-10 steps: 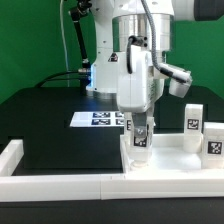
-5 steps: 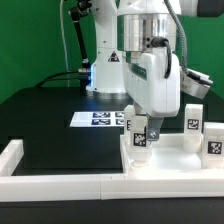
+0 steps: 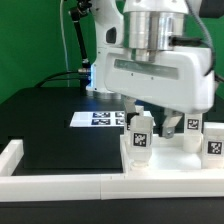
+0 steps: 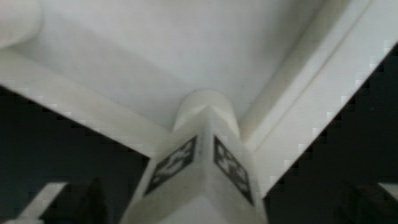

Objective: Assemble square table

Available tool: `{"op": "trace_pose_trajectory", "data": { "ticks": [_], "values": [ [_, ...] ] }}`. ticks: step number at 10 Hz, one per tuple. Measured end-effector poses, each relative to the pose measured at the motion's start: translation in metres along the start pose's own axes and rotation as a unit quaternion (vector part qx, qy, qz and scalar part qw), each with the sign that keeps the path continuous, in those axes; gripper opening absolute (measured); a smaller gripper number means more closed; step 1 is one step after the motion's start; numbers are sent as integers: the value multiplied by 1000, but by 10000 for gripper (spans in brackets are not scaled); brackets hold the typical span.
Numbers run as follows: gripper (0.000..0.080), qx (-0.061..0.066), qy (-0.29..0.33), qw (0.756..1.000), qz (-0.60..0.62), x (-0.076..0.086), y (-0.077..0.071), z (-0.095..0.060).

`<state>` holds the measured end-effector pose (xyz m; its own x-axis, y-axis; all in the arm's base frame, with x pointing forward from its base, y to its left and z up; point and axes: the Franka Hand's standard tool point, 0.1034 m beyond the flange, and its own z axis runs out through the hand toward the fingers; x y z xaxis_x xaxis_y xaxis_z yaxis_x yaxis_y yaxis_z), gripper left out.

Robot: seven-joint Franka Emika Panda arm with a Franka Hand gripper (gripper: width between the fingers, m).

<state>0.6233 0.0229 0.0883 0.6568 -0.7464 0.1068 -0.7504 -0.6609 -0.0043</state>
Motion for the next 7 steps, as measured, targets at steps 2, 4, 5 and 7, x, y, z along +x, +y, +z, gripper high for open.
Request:
{"op": "trace_pose_trajectory", "data": {
  "ticks": [2, 4, 5, 7],
  "values": [
    [649, 3, 5, 999, -54, 0, 0, 2],
    [513, 2, 5, 992, -124, 1, 1, 2],
    [513, 2, 5, 991, -133, 1, 1, 2],
    [295, 1, 5, 993, -115, 3, 4, 2]
  ]
}}
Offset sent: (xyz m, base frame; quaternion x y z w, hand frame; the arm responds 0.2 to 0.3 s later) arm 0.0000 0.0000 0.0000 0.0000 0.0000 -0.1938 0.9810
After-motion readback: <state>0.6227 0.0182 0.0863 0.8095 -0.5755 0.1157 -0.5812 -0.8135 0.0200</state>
